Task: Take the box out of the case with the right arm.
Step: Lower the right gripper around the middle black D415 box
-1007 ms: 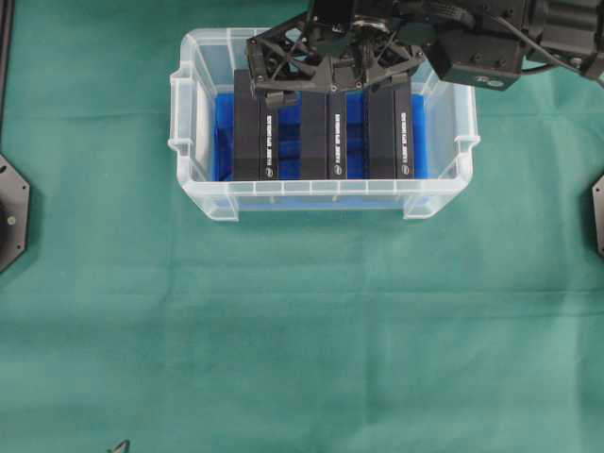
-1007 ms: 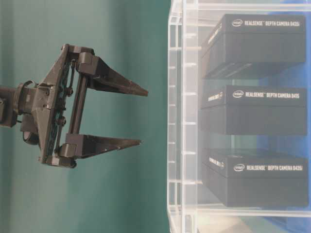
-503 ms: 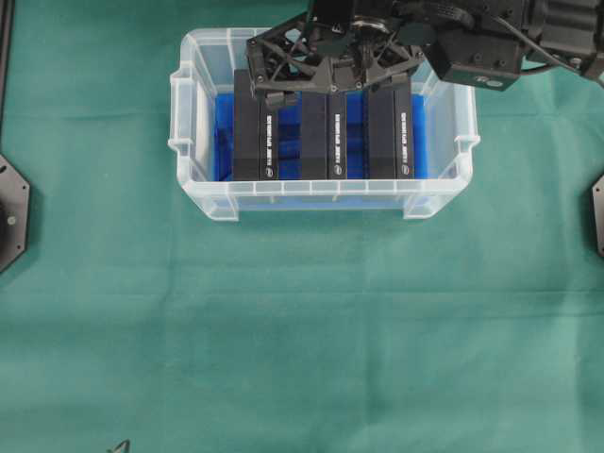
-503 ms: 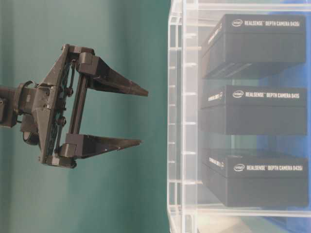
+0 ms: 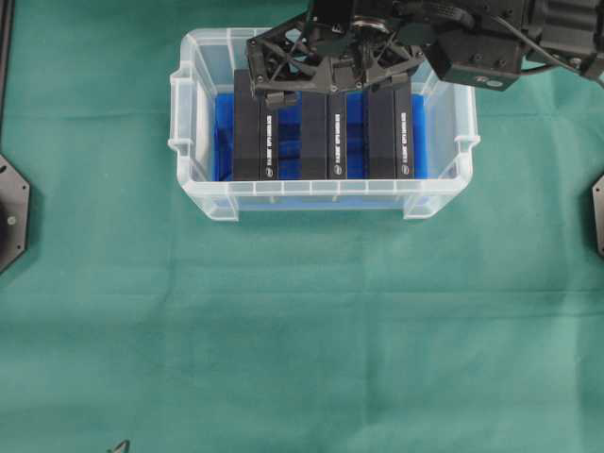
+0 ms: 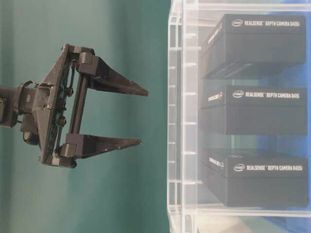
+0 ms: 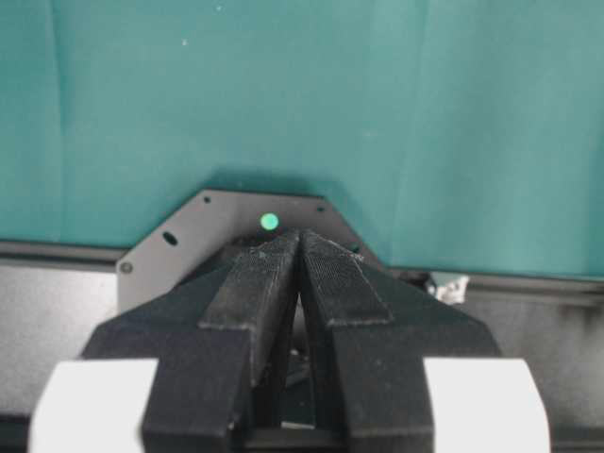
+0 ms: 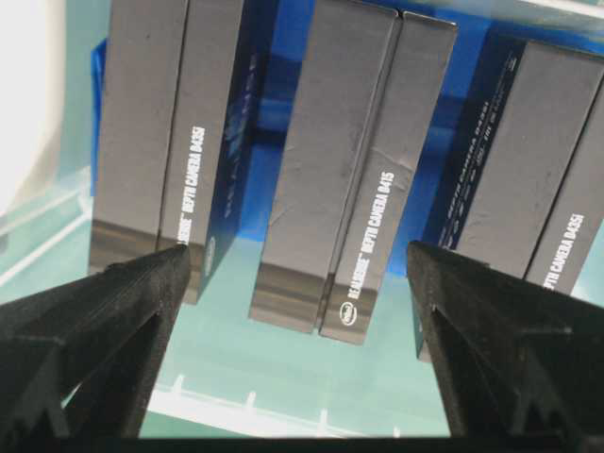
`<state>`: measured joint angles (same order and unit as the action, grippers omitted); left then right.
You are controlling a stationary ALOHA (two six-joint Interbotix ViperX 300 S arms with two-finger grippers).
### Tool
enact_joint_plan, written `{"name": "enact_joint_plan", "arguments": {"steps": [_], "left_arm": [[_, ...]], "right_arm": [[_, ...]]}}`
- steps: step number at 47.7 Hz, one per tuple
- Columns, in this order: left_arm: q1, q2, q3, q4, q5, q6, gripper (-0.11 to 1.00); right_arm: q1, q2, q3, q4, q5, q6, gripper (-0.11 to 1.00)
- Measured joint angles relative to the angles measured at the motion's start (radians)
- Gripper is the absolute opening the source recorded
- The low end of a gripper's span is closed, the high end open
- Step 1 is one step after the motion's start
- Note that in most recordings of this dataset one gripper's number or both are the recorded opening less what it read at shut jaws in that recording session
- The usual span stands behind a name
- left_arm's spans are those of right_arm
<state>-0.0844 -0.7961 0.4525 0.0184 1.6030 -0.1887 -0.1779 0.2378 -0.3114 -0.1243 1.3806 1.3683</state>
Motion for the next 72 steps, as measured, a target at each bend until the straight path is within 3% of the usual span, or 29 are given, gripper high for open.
{"name": "enact_joint_plan", "arguments": {"steps": [36, 72], "left_arm": [[0.000, 0.002, 0.000, 0.000, 0.000, 0.000, 0.00], [0.002, 0.002, 0.000, 0.000, 0.000, 0.000, 0.00]], "right_arm": [[0.000, 0.029, 0.006, 0.000, 0.000, -0.003, 0.92], [-0.021, 0.084, 0.152, 0.002, -0.129, -0.006, 0.92]]}}
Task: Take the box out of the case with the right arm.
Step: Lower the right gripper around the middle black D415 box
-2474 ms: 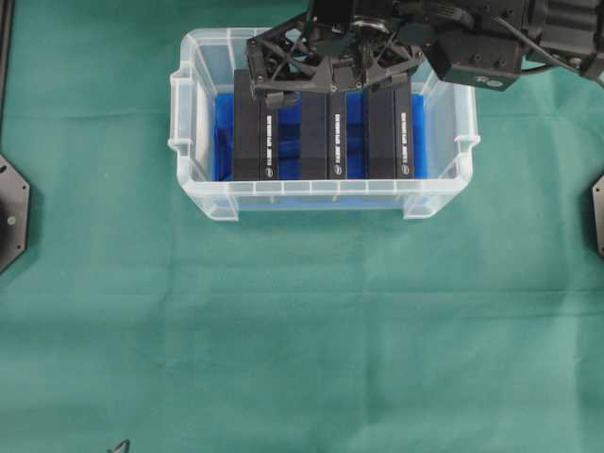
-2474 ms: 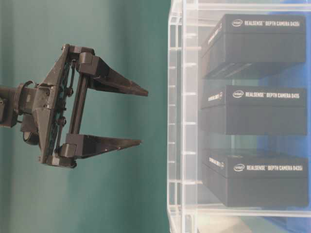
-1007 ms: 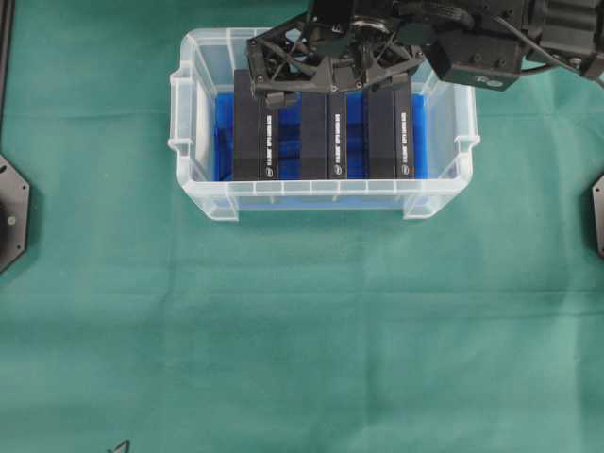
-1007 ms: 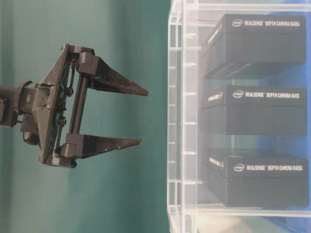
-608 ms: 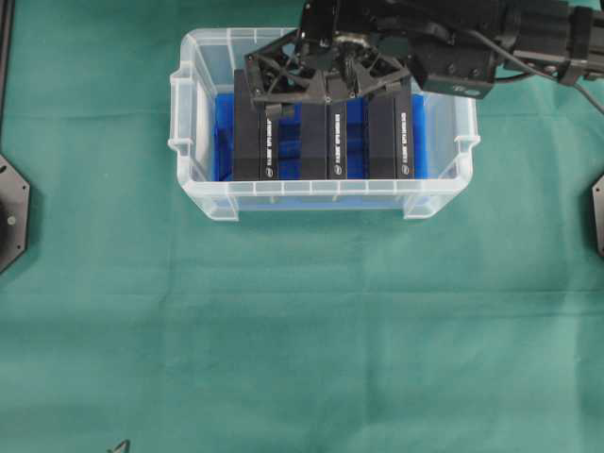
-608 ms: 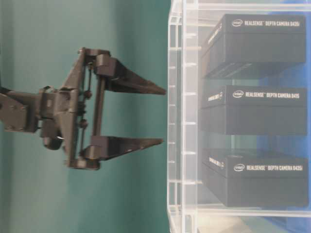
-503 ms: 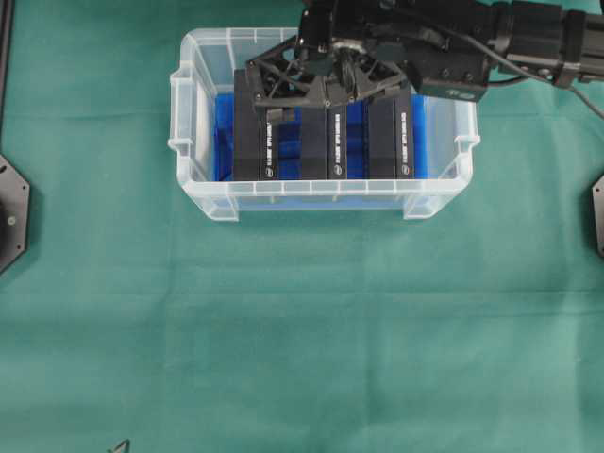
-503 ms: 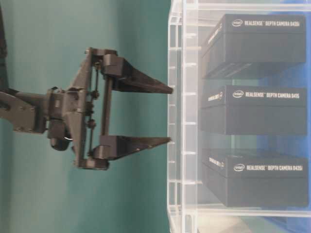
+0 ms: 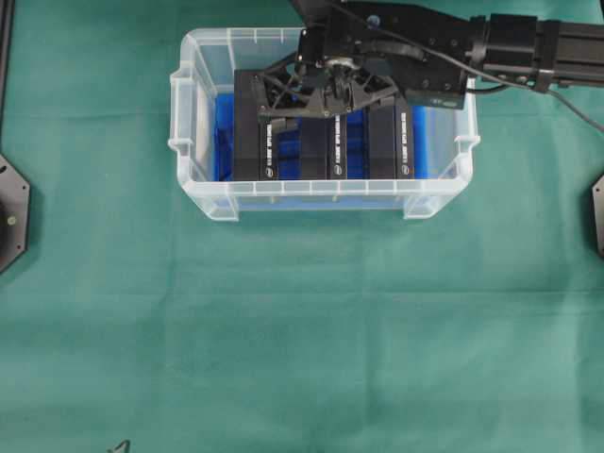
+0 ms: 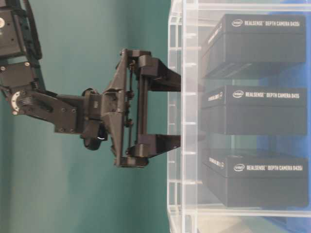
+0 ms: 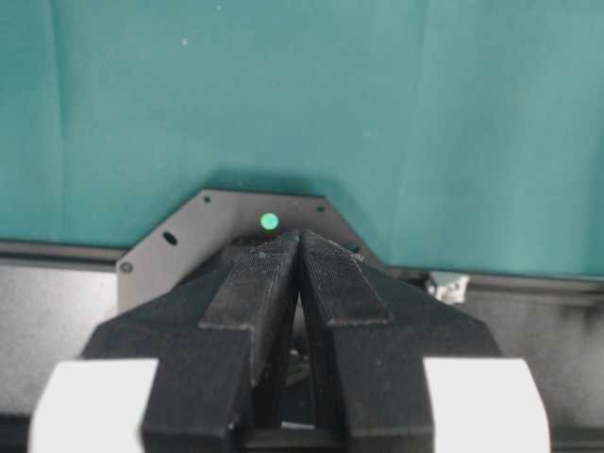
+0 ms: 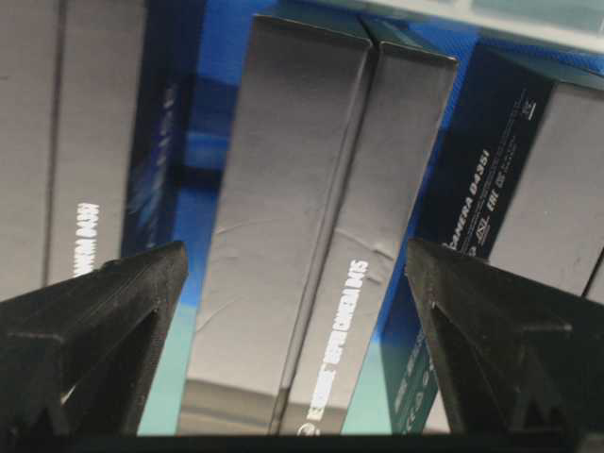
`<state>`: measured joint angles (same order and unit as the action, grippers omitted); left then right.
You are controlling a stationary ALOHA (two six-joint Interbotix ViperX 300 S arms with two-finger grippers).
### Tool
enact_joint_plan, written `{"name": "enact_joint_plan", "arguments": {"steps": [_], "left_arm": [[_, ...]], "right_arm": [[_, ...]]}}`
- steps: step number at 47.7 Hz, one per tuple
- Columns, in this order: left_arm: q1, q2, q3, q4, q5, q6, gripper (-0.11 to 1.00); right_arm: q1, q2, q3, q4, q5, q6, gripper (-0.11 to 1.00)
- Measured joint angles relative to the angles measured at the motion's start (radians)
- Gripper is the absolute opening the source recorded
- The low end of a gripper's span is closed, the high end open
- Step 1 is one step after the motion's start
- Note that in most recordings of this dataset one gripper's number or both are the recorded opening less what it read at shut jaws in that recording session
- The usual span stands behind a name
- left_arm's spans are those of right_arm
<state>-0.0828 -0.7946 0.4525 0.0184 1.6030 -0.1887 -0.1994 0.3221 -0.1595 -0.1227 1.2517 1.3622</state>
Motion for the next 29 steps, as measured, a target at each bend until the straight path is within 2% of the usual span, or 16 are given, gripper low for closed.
{"name": "enact_joint_plan", "arguments": {"steps": [29], "left_arm": [[-0.002, 0.002, 0.000, 0.000, 0.000, 0.000, 0.00]], "right_arm": [[0.000, 0.021, 0.060, 0.046, -0.086, 0.011, 0.92]]}}
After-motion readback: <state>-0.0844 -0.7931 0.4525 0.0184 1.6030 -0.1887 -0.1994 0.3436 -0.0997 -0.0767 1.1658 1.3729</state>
